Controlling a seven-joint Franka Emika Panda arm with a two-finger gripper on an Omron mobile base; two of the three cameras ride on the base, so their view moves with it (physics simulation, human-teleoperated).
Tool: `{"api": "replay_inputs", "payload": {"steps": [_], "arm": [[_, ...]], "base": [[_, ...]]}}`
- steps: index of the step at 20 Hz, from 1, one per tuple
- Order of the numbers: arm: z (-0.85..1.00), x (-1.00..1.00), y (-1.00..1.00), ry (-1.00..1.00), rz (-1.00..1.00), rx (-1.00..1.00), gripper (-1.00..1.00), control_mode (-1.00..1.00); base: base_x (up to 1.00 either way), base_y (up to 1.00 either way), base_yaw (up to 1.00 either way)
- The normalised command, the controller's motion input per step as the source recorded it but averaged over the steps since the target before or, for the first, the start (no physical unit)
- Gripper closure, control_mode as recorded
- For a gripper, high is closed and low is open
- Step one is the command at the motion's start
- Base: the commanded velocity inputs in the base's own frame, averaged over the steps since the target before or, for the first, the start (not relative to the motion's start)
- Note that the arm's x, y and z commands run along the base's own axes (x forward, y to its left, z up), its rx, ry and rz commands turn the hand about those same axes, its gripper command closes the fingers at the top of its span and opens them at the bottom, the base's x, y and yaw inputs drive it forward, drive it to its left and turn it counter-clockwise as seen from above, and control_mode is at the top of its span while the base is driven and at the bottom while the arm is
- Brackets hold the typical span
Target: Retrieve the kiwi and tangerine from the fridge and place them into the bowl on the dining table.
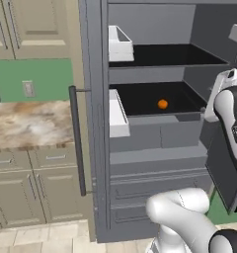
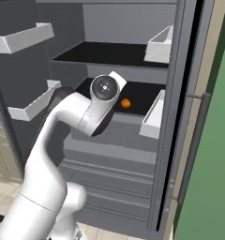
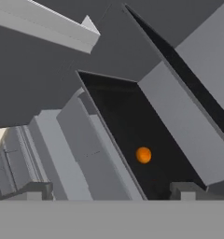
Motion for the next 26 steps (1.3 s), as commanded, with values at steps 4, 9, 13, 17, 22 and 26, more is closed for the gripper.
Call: {"api": "replay_inputs", "payload": {"steps": [4, 9, 13, 17, 22, 26], "arm": [[0.00, 0.00, 0.00, 0.00, 0.00, 0.00, -1.00, 1.00], [0.00, 0.00, 0.00, 0.00, 0.00, 0.00, -1.00, 1.00], [0.00, 0.00, 0.00, 0.00, 0.00, 0.00, -1.00, 1.00], [0.00, 0.00, 0.00, 0.00, 0.00, 0.00, -1.00, 1.00], [0.00, 0.00, 0.00, 0.00, 0.00, 0.00, -1.00, 1.00], [0.00, 0.01, 0.00, 0.00, 0.00, 0.00, -1.00, -1.00]], "base": [[0.44, -0.05, 0.00], [0.35, -0.01, 0.00], [0.35, 0.00, 0.00], [0.22, 0.00, 0.00], [0.13, 0.00, 0.00], [0.00, 0.00, 0.00]]}}
